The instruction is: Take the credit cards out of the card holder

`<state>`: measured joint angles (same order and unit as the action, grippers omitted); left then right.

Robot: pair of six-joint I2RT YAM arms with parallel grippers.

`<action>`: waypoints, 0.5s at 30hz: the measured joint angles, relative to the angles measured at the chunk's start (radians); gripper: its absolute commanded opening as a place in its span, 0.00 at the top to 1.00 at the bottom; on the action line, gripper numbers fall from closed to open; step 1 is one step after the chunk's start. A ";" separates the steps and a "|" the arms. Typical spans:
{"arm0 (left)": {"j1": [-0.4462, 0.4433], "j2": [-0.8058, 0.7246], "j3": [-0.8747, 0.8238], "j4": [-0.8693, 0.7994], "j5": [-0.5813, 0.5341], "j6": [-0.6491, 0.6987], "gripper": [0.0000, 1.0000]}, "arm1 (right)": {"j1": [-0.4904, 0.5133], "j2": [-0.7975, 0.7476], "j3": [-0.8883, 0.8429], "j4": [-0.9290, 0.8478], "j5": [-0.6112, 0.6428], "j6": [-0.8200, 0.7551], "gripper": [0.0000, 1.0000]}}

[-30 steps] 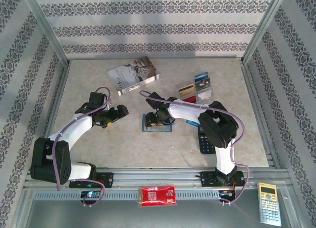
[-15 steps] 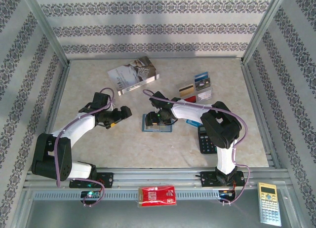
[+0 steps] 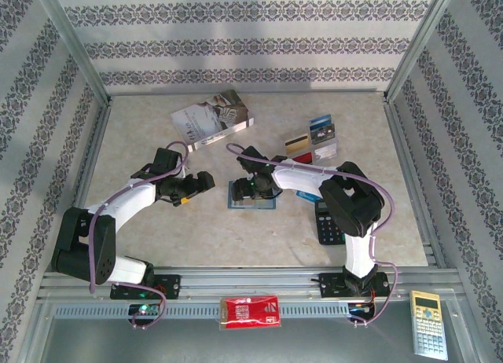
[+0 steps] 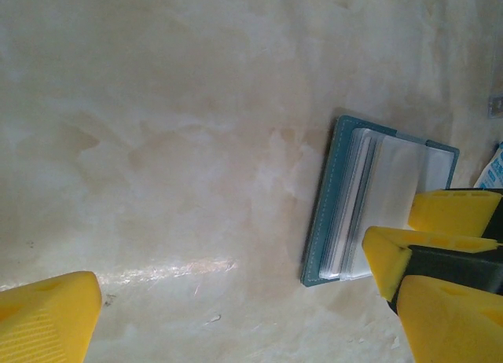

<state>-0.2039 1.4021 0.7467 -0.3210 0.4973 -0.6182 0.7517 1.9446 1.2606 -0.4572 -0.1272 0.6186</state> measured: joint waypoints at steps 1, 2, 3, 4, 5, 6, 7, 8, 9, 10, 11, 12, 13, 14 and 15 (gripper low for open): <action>0.000 0.000 0.000 0.000 0.000 0.000 0.03 | 0.008 0.009 0.013 -0.016 0.021 -0.001 0.30; 0.000 0.000 0.000 0.000 0.000 0.000 0.03 | 0.015 0.016 0.024 -0.031 0.041 -0.001 0.32; 0.000 0.000 0.000 0.000 0.000 0.000 0.04 | 0.023 0.022 0.034 -0.043 0.059 -0.001 0.35; 0.000 0.000 0.002 0.000 0.000 0.000 0.04 | 0.027 0.026 0.041 -0.051 0.071 -0.001 0.38; 0.000 0.000 0.004 0.000 0.000 0.000 0.04 | 0.030 0.028 0.047 -0.058 0.080 0.004 0.41; 0.000 0.001 0.006 0.000 0.000 0.000 0.04 | 0.030 0.029 0.048 -0.061 0.084 0.004 0.43; 0.000 0.001 0.008 0.000 0.000 0.000 0.04 | 0.030 0.029 0.048 -0.063 0.085 0.005 0.46; 0.000 0.002 0.010 0.000 0.000 0.000 0.05 | 0.029 0.029 0.047 -0.063 0.085 0.006 0.48; 0.000 0.002 0.011 0.000 0.000 0.000 0.05 | 0.026 0.027 0.045 -0.062 0.085 0.008 0.50; -0.001 0.002 0.011 0.000 0.000 -0.001 0.06 | 0.022 0.025 0.041 -0.058 0.082 0.012 0.51; -0.004 0.002 0.012 0.001 0.000 -0.003 0.08 | 0.017 0.022 0.035 -0.054 0.075 0.013 0.53; -0.008 0.003 0.013 0.001 0.000 -0.008 0.10 | 0.012 0.018 0.029 -0.048 0.068 0.013 0.55; -0.014 0.006 0.013 0.004 0.001 -0.013 0.13 | 0.006 0.014 0.021 -0.040 0.058 0.014 0.57; -0.022 0.009 0.014 0.010 0.005 -0.018 0.17 | 0.001 0.010 0.014 -0.034 0.050 0.014 0.58; -0.029 0.014 0.015 0.016 0.010 -0.024 0.19 | -0.005 0.006 0.008 -0.028 0.040 0.014 0.59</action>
<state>-0.2333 1.4162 0.7620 -0.3050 0.5068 -0.6422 0.7471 1.9503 1.2682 -0.4854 -0.0868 0.6323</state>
